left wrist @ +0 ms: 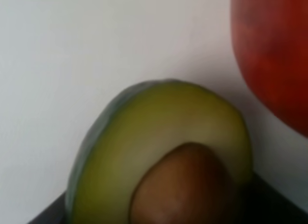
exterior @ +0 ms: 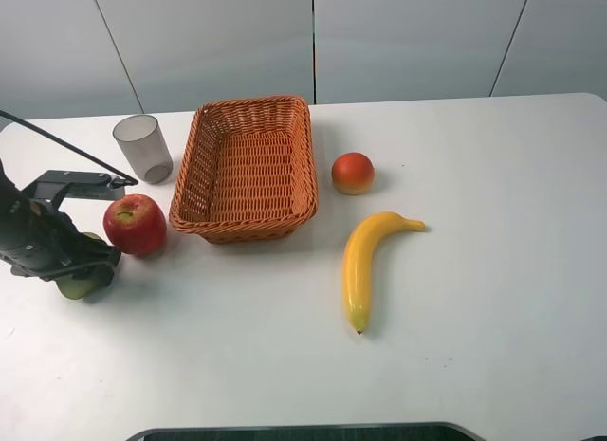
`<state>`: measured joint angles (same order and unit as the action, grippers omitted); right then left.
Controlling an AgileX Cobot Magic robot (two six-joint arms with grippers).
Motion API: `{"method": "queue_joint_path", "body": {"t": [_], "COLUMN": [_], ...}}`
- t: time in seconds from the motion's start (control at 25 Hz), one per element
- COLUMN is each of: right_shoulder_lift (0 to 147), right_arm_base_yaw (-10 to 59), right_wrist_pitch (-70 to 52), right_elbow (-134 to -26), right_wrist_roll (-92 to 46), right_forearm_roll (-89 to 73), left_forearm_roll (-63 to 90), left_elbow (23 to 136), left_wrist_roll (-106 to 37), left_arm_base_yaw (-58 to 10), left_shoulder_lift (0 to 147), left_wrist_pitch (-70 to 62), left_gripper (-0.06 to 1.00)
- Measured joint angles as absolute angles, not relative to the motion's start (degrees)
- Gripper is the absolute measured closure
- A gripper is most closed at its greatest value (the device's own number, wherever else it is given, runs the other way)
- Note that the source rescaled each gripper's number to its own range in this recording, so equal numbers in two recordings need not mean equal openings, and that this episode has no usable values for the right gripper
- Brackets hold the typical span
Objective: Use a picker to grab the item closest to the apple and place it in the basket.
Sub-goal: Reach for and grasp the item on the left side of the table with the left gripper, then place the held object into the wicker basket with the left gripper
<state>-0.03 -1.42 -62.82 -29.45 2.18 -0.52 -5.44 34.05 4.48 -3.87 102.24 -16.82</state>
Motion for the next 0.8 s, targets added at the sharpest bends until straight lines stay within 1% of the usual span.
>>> {"method": "queue_joint_path", "body": {"t": [0.8], "right_shoulder_lift": [0.0], "right_arm_base_yaw": [-1.4], "right_wrist_pitch": [-62.8], "right_elbow": [-29.5], "right_wrist_roll": [2.2], "right_forearm_roll": [-0.5], "left_forearm_roll": [-5.1], "left_elbow": [34.2], "left_wrist_roll": [4.5], "left_arm_base_yaw": [-3.9], "left_shoulder_lift": [102.5], "left_wrist_pitch": [-17.0], "left_gripper": [0.92]}}
